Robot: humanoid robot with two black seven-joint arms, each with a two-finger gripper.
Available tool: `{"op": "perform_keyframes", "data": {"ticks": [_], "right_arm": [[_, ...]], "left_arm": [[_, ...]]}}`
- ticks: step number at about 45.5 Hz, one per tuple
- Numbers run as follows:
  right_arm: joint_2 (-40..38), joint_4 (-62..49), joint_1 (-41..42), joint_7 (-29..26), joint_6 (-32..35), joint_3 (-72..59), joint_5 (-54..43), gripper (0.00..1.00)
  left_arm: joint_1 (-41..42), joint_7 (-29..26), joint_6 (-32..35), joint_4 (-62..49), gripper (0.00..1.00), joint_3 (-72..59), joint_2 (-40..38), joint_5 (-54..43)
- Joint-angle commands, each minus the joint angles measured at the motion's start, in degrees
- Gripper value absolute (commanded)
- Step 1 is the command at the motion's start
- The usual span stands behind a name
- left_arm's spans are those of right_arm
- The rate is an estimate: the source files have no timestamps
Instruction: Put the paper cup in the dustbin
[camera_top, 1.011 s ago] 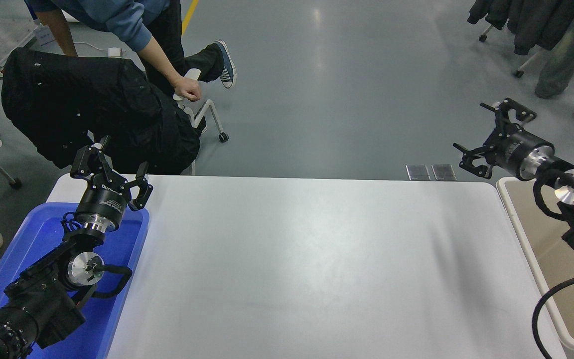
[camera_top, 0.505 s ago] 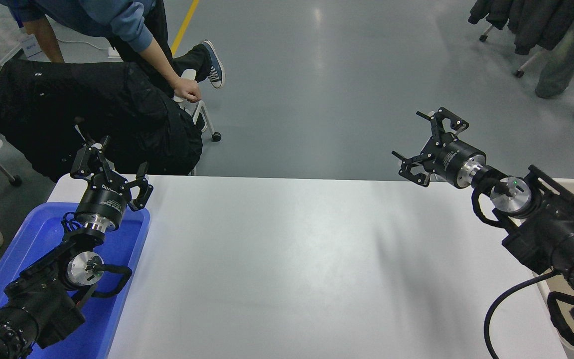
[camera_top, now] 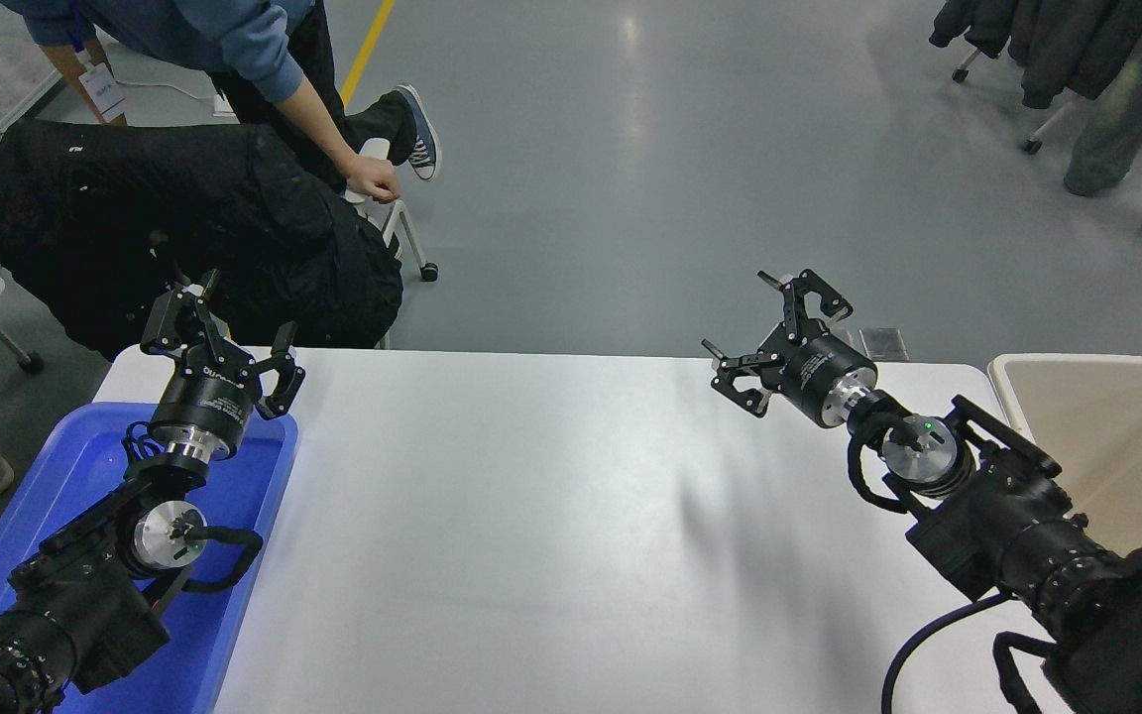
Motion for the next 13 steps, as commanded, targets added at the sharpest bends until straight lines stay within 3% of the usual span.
{"op": "perform_keyframes", "data": {"ticks": [1,13], "right_arm": [[1.00,-0.37,-0.64,0.59,-0.48,0.41,0.08,0.99],[1.00,-1.16,-0.91,0.76,-0.21,0.32,-0.01,0.99]], "left_arm": [[0.00,0.00,-0.02,0.02,1.00,0.09,0.00,0.00],[0.00,0.00,-0.02,0.02,1.00,0.09,0.00,0.00]]}}
